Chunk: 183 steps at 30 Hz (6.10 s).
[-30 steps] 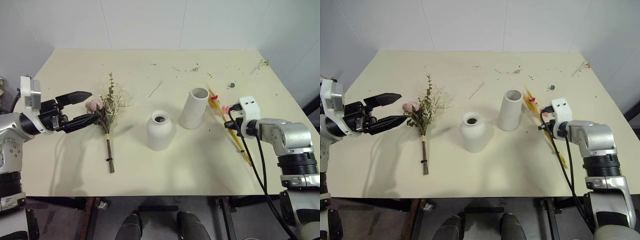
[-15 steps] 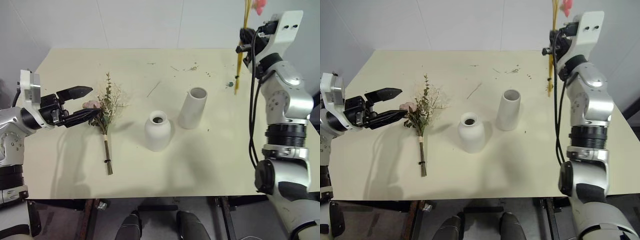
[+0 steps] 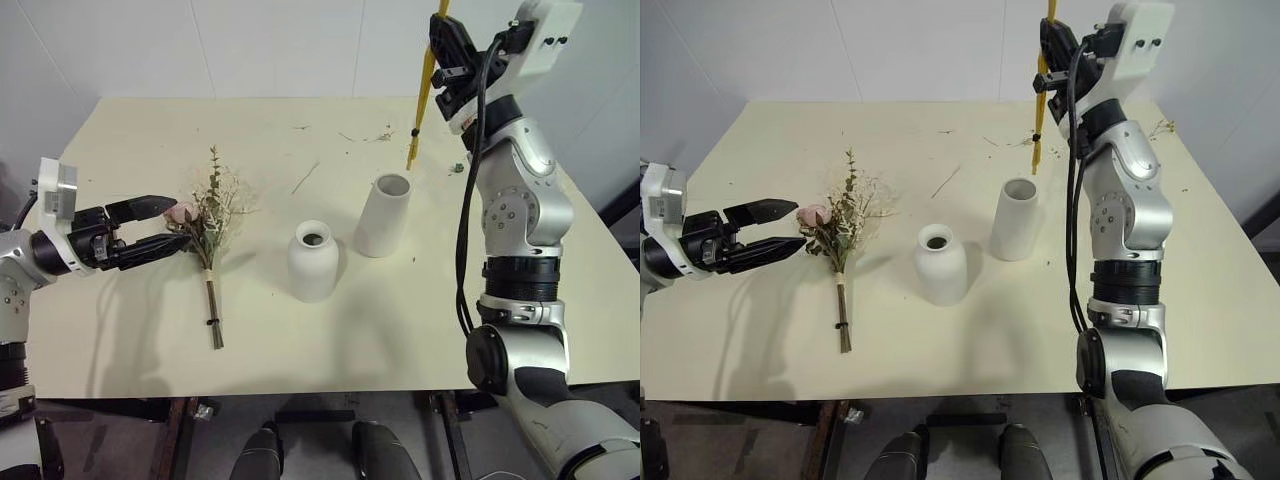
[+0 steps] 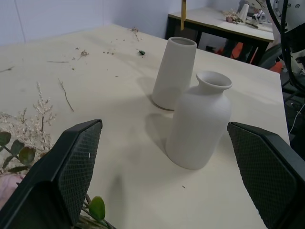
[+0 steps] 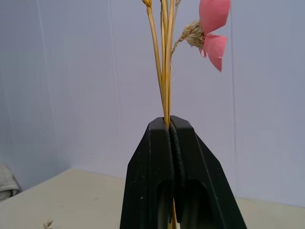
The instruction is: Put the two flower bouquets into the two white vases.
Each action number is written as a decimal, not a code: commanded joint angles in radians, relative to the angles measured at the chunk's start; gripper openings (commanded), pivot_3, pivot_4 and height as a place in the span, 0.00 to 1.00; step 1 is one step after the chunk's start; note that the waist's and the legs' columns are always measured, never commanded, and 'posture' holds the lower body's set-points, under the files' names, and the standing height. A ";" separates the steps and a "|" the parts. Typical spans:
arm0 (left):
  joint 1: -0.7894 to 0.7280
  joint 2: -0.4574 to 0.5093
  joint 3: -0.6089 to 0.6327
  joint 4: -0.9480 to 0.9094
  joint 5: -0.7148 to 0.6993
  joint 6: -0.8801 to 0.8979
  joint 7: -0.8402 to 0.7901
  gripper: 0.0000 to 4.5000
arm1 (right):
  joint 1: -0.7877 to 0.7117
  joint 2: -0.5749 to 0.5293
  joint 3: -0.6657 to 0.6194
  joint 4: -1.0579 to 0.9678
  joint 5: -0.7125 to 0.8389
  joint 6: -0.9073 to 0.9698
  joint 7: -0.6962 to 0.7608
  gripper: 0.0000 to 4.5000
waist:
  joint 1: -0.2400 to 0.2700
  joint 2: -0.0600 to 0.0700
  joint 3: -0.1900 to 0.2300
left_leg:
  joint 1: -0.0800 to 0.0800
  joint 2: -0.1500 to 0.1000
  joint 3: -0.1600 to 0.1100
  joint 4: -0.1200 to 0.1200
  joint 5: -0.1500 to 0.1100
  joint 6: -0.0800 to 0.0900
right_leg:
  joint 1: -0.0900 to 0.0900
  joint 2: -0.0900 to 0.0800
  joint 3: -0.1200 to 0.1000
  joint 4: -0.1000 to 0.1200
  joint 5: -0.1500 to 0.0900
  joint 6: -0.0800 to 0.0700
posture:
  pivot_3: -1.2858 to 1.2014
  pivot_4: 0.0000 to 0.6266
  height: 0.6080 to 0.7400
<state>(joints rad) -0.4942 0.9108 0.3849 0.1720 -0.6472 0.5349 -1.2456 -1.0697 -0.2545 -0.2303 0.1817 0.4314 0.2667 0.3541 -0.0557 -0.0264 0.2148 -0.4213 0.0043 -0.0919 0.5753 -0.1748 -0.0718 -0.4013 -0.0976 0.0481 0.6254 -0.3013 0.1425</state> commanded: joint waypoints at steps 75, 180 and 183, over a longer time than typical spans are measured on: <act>-0.084 -0.183 -0.067 -0.539 0.025 1.066 1.023 1.00 | 0.535 -0.788 0.044 -0.409 0.340 0.518 0.812 0.99 | 0.028 -0.002 0.000 | 0.000 0.003 0.007 0.008 -0.002 -0.001 | 0.001 0.003 0.006 -0.004 0.000 0.000 | 0.52 0.24 1.00; -0.404 -0.672 -0.286 0.147 -0.009 -0.160 0.172 0.02 | 0.959 -0.658 -0.394 -0.756 0.634 0.471 0.531 1.00 | 0.055 -0.002 0.000 | -0.002 0.002 0.018 0.018 -0.007 0.005 | 0.011 0.002 0.014 -0.026 0.012 0.007 | 0.52 0.24 1.00; -0.400 -0.666 -0.291 0.162 0.015 -0.168 0.170 0.02 | 0.961 -0.660 -0.394 -0.756 0.634 0.471 0.530 1.00 | 0.055 -0.002 0.000 | -0.002 0.002 0.018 0.018 -0.007 0.005 | 0.010 0.002 0.014 -0.026 0.012 0.007 | 0.52 0.24 1.00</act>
<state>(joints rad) -0.8896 0.2382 0.0969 0.3363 -0.6464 0.3907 -1.0650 -0.1093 -0.8980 -0.5861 -0.5492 1.0429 0.7612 0.8848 -0.0005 -0.0288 0.2144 -0.4237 0.0064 -0.0740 0.5931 -0.1820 -0.0666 -0.3908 -0.0958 0.0617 0.5995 -0.2892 0.1495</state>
